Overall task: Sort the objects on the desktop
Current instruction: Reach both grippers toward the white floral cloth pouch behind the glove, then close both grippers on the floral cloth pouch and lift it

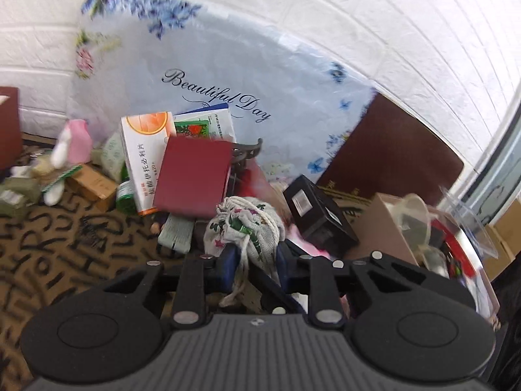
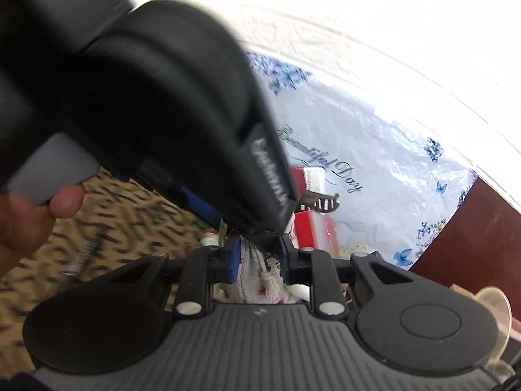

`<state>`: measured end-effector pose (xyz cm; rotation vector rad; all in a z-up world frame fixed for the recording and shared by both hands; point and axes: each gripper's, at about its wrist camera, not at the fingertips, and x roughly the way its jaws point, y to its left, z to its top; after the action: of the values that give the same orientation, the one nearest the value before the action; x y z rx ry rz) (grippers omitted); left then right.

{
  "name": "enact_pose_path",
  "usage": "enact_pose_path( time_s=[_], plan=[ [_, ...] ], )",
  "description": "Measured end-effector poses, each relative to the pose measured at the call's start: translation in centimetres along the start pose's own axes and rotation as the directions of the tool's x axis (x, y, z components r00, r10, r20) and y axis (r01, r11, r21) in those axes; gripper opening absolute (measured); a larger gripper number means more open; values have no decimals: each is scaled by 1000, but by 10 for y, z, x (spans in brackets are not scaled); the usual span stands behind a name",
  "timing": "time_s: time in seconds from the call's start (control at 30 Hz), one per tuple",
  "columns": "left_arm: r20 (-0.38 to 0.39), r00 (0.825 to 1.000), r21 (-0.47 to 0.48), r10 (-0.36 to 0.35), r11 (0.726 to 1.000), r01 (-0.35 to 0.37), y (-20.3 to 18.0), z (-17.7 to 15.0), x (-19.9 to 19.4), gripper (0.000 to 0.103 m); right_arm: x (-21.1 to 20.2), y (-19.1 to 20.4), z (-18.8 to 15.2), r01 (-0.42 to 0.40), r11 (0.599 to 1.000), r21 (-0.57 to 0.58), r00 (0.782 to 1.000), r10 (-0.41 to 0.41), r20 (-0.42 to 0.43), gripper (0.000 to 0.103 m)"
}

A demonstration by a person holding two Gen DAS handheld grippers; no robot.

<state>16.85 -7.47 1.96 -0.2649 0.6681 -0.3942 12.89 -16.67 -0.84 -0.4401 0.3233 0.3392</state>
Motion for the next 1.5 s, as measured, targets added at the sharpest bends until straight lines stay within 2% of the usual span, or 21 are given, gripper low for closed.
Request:
enact_pose_path(
  time_s=[0.1,0.13,0.27,0.37,0.47,0.53,0.57,0.6,0.63,0.77,0.83,0.93,1.03,1.1,1.17,1.23,1.4,1.5],
  plan=[
    [1,1000,37,7,999,-7,-11,-21,-32,23,-37,5,0,-50,999,16,999,50,10,19],
    [-6,1000,39,1,999,-1,-14,-29,-42,17,-50,7,-2,-72,997,28,997,72,5,19],
    [-39,999,44,1,999,1,-25,-63,-76,15,-96,20,-15,-138,989,50,990,139,-7,19],
    [-71,997,8,-7,1000,8,-26,-85,-87,15,-121,29,-27,-157,985,78,987,160,-33,19],
    [-72,997,-5,24,1000,-25,-26,-99,-91,34,-133,32,-39,-167,979,115,983,174,-56,19],
    [-55,997,-4,48,999,-49,-22,-99,-94,46,-135,29,-44,-170,974,151,982,180,-61,25],
    [-41,997,-8,70,998,-70,-18,-98,-96,51,-133,33,-43,-171,973,155,981,183,-68,40],
    [-30,996,-9,89,996,-89,-15,-97,-99,54,-132,34,-43,-158,976,152,982,171,-80,52],
    [-19,994,-13,111,994,-111,-9,-97,-101,58,-132,34,-45,-145,979,144,984,158,-80,57],
    [-6,985,-50,170,984,-170,18,-97,-98,71,-115,38,-42,-159,974,162,981,174,-84,58],
    [-45,981,-79,190,978,-193,30,-99,-88,71,-102,35,-55,-179,966,187,975,200,-97,59],
    [-93,979,-121,182,974,-192,44,-100,-72,71,-85,36,-63,-200,961,190,964,227,-135,61],
    [-103,979,-134,173,973,-186,49,-97,-61,71,-68,37,-67,-202,964,175,959,231,-164,63],
    [-104,979,-127,176,974,-189,49,-93,-55,73,-58,34,-69,-214,961,174,955,244,-170,67],
    [-105,978,-114,181,975,-193,50,-89,-50,75,-47,30,-70,-225,958,177,953,254,-165,86],
    [-106,976,-103,189,974,-200,52,-86,-46,77,-37,26,-72,-238,956,173,953,264,-147,87],
    [-116,967,-96,225,967,-236,63,-82,-31,81,-9,14,-74,-324,924,202,926,353,-132,87],
    [-135,970,-134,203,966,-221,74,-82,-20,82,6,12,-76,-384,895,229,899,418,-127,85]
  ],
)
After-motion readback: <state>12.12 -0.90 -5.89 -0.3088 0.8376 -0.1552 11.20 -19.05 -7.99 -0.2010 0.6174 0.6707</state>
